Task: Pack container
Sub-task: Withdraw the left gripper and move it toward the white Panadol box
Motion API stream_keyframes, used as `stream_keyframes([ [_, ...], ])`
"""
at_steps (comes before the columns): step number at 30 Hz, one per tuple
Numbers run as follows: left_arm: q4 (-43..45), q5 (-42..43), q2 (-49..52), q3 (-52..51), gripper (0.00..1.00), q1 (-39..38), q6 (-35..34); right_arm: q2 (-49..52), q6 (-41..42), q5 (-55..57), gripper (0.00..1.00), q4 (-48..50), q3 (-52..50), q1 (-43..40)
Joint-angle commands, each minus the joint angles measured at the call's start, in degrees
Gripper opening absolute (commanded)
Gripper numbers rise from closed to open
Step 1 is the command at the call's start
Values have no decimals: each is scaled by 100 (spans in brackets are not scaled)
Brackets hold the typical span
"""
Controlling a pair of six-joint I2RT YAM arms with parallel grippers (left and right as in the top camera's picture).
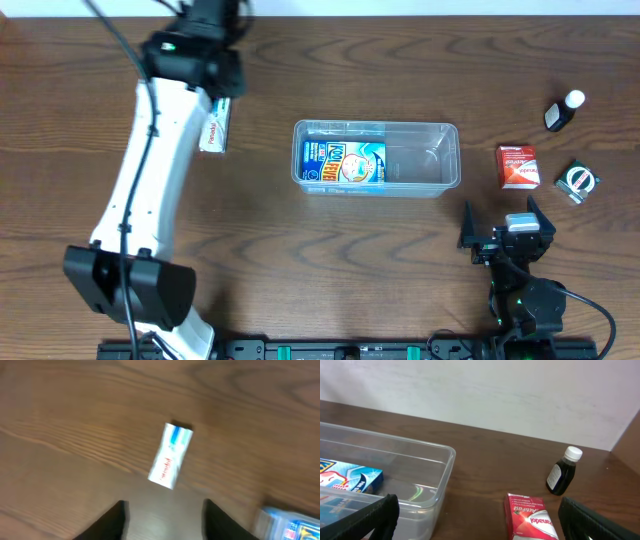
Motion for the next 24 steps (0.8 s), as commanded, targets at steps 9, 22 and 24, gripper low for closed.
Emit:
stream_keyframes([
  [9, 415, 1071, 776, -284, 98, 673, 925, -31, -22, -2, 99, -20, -9, -46],
  [22, 688, 1311, 2057, -284, 98, 800, 1526, -31, -22, -2, 99, -20, -9, -46],
  [24, 645, 1331, 2068, -284, 98, 800, 1521, -31, -22, -2, 99, -20, -9, -46],
])
